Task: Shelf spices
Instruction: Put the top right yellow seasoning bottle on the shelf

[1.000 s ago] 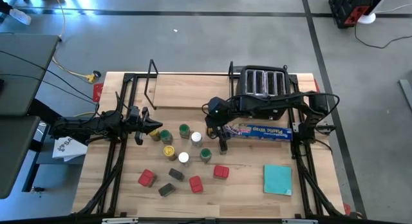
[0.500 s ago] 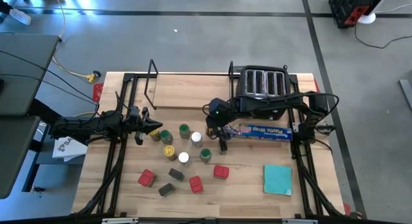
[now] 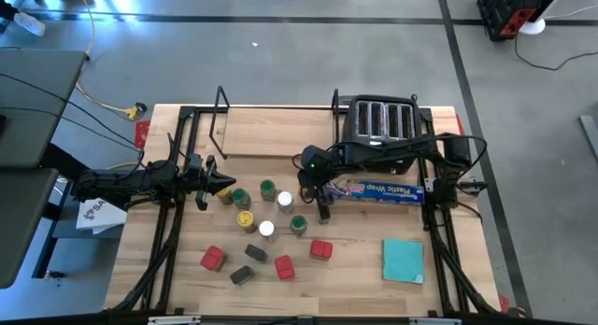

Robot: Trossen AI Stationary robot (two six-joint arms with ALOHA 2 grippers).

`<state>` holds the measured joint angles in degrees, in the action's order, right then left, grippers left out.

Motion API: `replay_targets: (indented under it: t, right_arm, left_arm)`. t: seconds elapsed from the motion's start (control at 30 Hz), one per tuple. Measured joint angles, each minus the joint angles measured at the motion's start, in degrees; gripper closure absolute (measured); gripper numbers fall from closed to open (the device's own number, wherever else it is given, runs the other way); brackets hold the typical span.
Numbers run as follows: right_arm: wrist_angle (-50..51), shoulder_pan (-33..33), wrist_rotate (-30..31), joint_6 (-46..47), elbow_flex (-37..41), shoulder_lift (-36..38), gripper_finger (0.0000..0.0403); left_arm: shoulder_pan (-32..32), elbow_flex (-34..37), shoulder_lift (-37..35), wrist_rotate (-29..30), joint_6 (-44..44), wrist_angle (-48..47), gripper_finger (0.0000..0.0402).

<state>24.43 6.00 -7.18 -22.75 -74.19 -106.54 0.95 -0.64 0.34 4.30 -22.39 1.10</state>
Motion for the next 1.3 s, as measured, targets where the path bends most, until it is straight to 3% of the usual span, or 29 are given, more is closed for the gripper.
replay_targets:
  t: [0.17, 0.37, 0.53, 0.77, 0.9, 1.3]
  right_arm:
    - [2.6, 1.2, 2.8, 3.6, -3.7, 0.2, 0.0189]
    - [9.1, 6.4, 6.6, 7.6, -14.3, 0.3, 0.0189]
    - [12.2, 16.2, 7.3, 11.8, -20.7, 0.4, 0.0189]
    - [11.9, 29.6, 5.3, 24.2, -21.3, -0.4, 0.0189]
    - [10.9, 31.0, 2.1, 24.4, -21.3, -2.5, 0.0189]
    - [10.6, 29.6, 3.7, 22.2, -21.5, -6.4, 0.0189]
  left_arm:
    - [0.0, 0.0, 0.0, 0.0, 0.0, 0.0, 0.0398]
    - [0.0, 0.0, 0.0, 0.0, 0.0, 0.0, 0.0398]
    - [0.0, 0.0, 0.0, 0.0, -0.1, 0.0, 0.0398]
    - [0.0, 0.0, 0.0, 0.0, -0.1, 0.0, 0.0398]
    - [0.0, 0.0, 0.0, 0.4, 0.0, 0.0, 0.0398]
    - [0.0, 0.0, 0.0, 0.8, -0.1, 0.1, 0.0398]
